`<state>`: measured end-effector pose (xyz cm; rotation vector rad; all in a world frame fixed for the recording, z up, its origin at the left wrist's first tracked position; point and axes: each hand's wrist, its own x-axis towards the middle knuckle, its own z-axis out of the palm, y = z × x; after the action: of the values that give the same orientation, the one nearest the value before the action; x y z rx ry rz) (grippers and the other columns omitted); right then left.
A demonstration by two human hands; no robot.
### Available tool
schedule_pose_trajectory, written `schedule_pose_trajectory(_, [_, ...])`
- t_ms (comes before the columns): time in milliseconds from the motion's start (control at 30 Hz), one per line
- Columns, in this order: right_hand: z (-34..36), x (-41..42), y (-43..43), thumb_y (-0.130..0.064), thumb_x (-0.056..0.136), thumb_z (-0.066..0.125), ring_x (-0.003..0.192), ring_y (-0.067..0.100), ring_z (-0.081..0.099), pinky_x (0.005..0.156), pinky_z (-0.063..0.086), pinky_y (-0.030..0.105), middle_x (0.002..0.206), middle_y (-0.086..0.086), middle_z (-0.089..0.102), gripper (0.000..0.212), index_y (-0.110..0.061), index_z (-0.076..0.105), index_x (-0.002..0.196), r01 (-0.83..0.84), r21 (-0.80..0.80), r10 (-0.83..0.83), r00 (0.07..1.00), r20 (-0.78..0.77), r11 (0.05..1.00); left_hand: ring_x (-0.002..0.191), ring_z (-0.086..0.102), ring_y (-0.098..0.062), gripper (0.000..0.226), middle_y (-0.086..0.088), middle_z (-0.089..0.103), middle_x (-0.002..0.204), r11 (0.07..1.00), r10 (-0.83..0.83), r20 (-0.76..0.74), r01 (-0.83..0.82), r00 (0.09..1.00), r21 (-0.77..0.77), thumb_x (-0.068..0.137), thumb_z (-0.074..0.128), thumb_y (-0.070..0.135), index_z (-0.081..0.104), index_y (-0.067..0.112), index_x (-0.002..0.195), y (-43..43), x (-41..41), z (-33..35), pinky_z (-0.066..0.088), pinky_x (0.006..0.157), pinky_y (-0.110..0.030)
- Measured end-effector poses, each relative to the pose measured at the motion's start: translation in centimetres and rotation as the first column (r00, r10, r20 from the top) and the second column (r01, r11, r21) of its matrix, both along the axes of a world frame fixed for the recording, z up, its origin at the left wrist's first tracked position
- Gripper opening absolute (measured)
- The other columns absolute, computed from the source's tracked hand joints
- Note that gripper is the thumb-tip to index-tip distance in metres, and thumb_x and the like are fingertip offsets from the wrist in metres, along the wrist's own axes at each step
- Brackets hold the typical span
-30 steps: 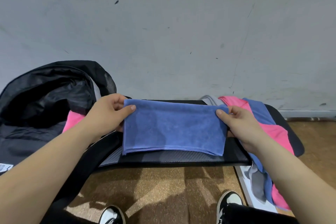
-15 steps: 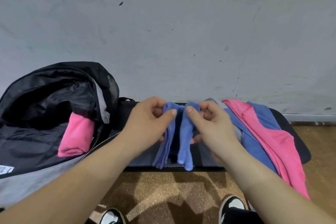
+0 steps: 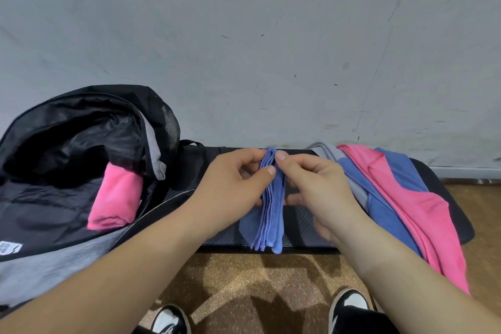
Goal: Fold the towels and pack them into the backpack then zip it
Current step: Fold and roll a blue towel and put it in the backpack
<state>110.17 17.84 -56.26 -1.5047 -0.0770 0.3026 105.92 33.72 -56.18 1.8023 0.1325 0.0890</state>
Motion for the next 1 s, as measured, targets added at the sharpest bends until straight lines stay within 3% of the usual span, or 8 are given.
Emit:
schedule_pose_trajectory(133, [0.4,-0.3,0.1,-0.042,0.105,0.054,0.091,0.031,0.078,0.080,0.064,0.045,0.097,0.015,0.081,0.043,-0.007,0.080,0.105,-0.063,0.062,0.069,0.993,-0.095,0.996,0.091,0.065,-0.006,0.035,0.011,0.065,0.111,0.969,-0.015,0.073,-0.003,0.997,0.246,0.084,0.082,0.040,0.068,0.056,0.113,-0.2,-0.7,-0.5,0.054,0.086,-0.020])
schedule_pose_trajectory(267, [0.6,-0.1,0.2,-0.043,0.104,0.054,0.086,0.027,0.074,0.079,0.064,0.049,0.097,0.012,0.079,0.046,-0.002,0.075,0.105,-0.029,0.115,0.046,0.988,-0.145,0.993,0.074,0.066,0.003,0.020,0.020,0.073,0.084,0.975,0.089,0.115,-0.110,0.989,0.195,0.091,0.076,0.021,0.071,0.038,0.101,0.8,-0.2,-0.1,0.050,0.072,-0.014])
schedule_pose_trajectory(333, [0.0,0.7,-0.2,-0.035,0.102,0.062,0.090,0.022,0.071,0.075,0.064,0.040,0.099,0.005,0.077,0.029,-0.009,0.076,0.105,0.047,-0.029,-0.048,0.999,-0.018,0.998,0.067,0.063,0.004,0.018,0.018,0.072,0.074,0.977,0.104,0.078,-0.117,0.991,0.181,0.094,0.070,0.014,0.073,0.030,0.102,1.6,0.1,0.2,0.051,0.071,-0.016])
schedule_pose_trajectory(433, [-0.9,2.3,-1.5,-0.037,0.087,0.079,0.116,0.013,0.063,0.099,0.052,0.032,0.124,-0.003,0.067,0.053,-0.023,0.062,0.135,0.029,-0.179,-0.029,1.000,0.002,0.983,0.088,0.072,-0.009,0.019,0.000,0.080,0.093,0.997,0.065,-0.002,-0.065,0.998,-0.052,0.100,0.063,0.009,0.074,0.023,0.108,2.4,0.1,0.6,0.059,0.088,-0.030])
schedule_pose_trajectory(500, [-1.2,2.9,-2.3,-0.041,0.082,0.078,0.126,0.016,0.063,0.111,0.045,0.042,0.135,0.000,0.068,0.062,-0.021,0.062,0.138,-0.175,-0.034,0.168,0.973,-0.161,0.984,0.099,0.074,-0.016,0.024,-0.003,0.080,0.103,0.965,0.039,-0.035,-0.047,0.999,-0.257,0.103,0.057,0.003,0.073,0.017,0.113,2.6,0.1,1.0,0.055,0.092,-0.034])
schedule_pose_trajectory(633, [-1.1,2.9,-2.1,-0.025,0.087,0.074,0.108,0.027,0.072,0.095,0.057,0.039,0.117,0.011,0.076,0.042,-0.007,0.070,0.124,-0.191,0.178,0.225,0.954,-0.196,0.965,0.096,0.065,-0.021,0.028,-0.004,0.075,0.099,0.904,0.010,-0.153,-0.074,0.988,-0.421,0.105,0.051,0.006,0.075,0.018,0.112,3.2,0.4,1.1,0.045,0.087,-0.040])
schedule_pose_trajectory(833, [-0.8,2.3,-1.4,-0.019,0.096,0.072,0.115,0.032,0.073,0.102,0.057,0.046,0.121,0.017,0.076,0.036,-0.001,0.066,0.127,-0.101,0.181,0.134,0.975,-0.178,0.978,0.098,0.072,-0.018,0.032,-0.005,0.078,0.107,0.955,0.108,-0.277,-0.177,0.955,-0.237,0.089,0.075,0.045,0.071,0.020,0.108,3.0,0.8,-0.4,0.054,0.081,-0.039])
schedule_pose_trajectory(1000, [-0.6,1.5,-0.7,-0.020,0.094,0.076,0.107,0.029,0.076,0.092,0.061,0.044,0.116,0.013,0.078,0.035,-0.006,0.066,0.125,-0.115,0.124,0.129,0.986,-0.109,0.986,0.088,0.078,-0.015,0.047,-0.001,0.078,0.096,0.956,0.279,-0.185,-0.291,0.942,-0.040,0.072,0.094,0.042,0.067,0.016,0.100,2.1,0.8,-1.1,0.065,0.080,-0.040])
